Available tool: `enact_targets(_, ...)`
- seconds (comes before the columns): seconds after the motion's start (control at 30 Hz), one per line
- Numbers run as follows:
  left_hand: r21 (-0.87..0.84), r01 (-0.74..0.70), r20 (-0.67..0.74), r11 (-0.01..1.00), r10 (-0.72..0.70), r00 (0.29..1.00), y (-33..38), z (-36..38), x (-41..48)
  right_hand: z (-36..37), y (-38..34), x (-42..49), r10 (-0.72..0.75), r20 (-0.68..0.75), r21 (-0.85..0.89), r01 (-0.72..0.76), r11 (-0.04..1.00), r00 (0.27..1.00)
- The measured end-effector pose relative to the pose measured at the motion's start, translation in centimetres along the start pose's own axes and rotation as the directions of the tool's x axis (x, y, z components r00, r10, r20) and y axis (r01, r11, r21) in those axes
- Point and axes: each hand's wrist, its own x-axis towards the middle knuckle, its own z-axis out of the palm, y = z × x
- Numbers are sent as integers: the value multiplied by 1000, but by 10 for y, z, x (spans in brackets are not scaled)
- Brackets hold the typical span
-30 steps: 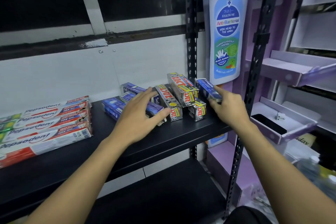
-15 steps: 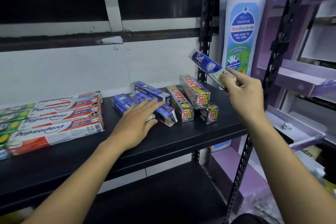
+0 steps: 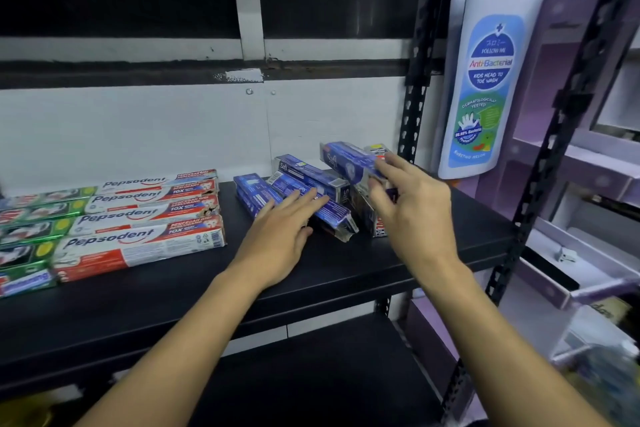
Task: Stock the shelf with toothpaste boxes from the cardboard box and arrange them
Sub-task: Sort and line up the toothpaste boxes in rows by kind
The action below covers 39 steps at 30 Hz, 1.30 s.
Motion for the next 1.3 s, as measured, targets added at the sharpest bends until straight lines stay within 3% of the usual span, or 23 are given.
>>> enact_targets(0.1,1,2,-2,1000,-2,1000,0,1,0,13,5,-7,-15,15,-154,17,988,1000)
enact_targets(0.2,-1,4,0,1000,-4,1000,0,0,0,18,13,-8,-123,-4,-284,117,952,992)
enact_targets(0.33,12,12,16,1000,-12,1000,1,0,0,22,28,-12,-84,24,-424,87,902,996)
enact_targets(0.57,-6,32,23,999,-32,999,1,-2,0,23,37,-9,-73,80,-366,97,925,994)
enact_targets(0.7,-5,124,-27,992,-124,992,2,-7,-4,22,34,-12,-97,86,-350,121,929,992)
enact_targets(0.9,-23,225,52,974,-224,973,0,-14,-20,21,7,-26,-368,-16,-210,357,910,930)
enact_targets(1.1,-100,199,-119,975,-210,970,7,-28,-48,38,-7,-47,-414,135,-94,427,899,900)
enact_targets(1.3,-264,194,-185,945,-247,951,10,-49,-83,50,-12,-50,-358,254,-168,406,898,898)
